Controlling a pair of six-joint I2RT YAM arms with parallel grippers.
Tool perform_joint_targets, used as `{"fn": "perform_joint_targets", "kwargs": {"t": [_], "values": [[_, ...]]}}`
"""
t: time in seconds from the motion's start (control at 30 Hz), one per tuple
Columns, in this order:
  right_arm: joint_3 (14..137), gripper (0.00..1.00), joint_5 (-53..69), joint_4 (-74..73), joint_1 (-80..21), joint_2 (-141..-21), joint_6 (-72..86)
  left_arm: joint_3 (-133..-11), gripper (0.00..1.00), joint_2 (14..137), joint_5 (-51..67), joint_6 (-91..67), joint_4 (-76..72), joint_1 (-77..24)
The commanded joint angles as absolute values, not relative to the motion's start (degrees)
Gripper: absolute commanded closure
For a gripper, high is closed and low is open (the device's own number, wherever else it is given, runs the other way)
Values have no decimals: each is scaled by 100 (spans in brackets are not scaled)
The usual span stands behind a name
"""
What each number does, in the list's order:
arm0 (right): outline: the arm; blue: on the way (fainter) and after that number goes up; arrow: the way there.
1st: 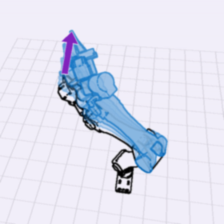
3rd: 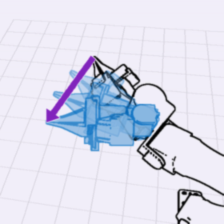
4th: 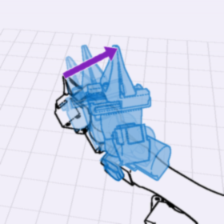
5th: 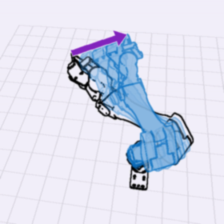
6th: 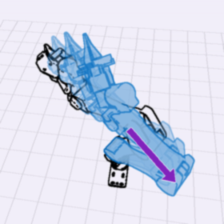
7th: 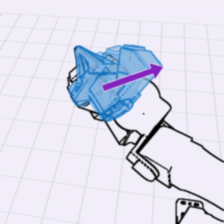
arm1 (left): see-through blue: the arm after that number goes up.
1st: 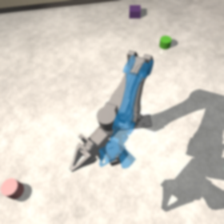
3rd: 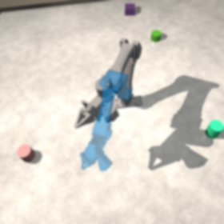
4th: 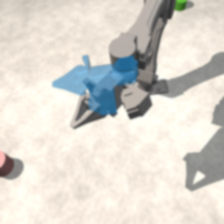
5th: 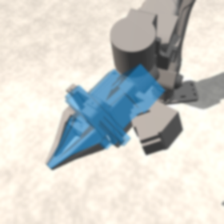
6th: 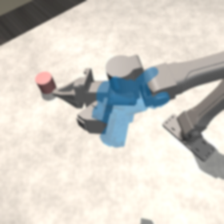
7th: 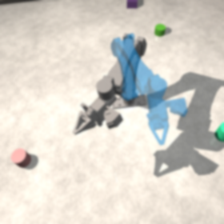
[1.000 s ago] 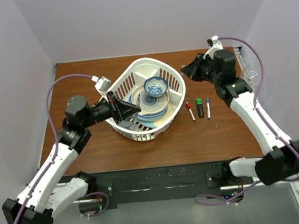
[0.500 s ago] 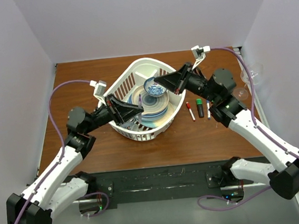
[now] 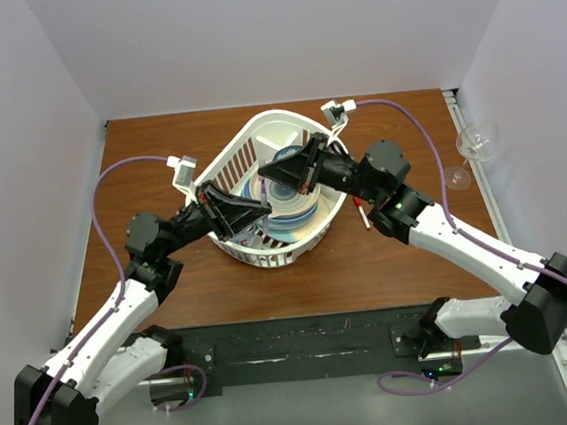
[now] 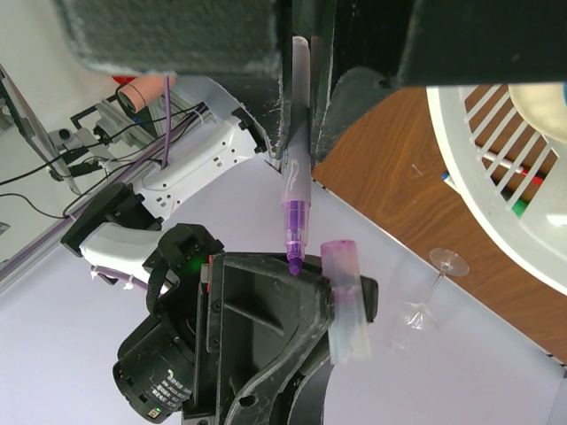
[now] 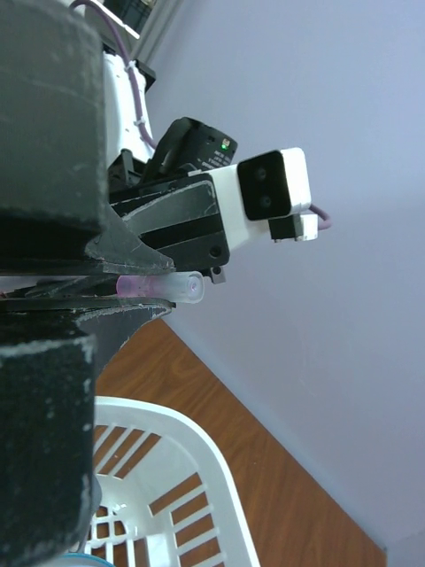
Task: Insert the pens into the pen caps
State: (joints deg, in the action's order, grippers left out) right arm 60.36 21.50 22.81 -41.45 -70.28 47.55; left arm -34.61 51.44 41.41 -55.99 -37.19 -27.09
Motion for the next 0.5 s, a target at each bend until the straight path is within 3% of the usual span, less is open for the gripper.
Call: {"fn": "perform_joint_targets", "kwargs": {"t": [0.0,0.47], "values": [[6223,100,1899,2584,-4262,-6996,4667,-3472,100,5045,4131,-5625,-4017,-2733],[6653,100,1723,1996,-4298,-6935,4307,-3244,100,4913,4043,-5590,-3805,-2725]]}}
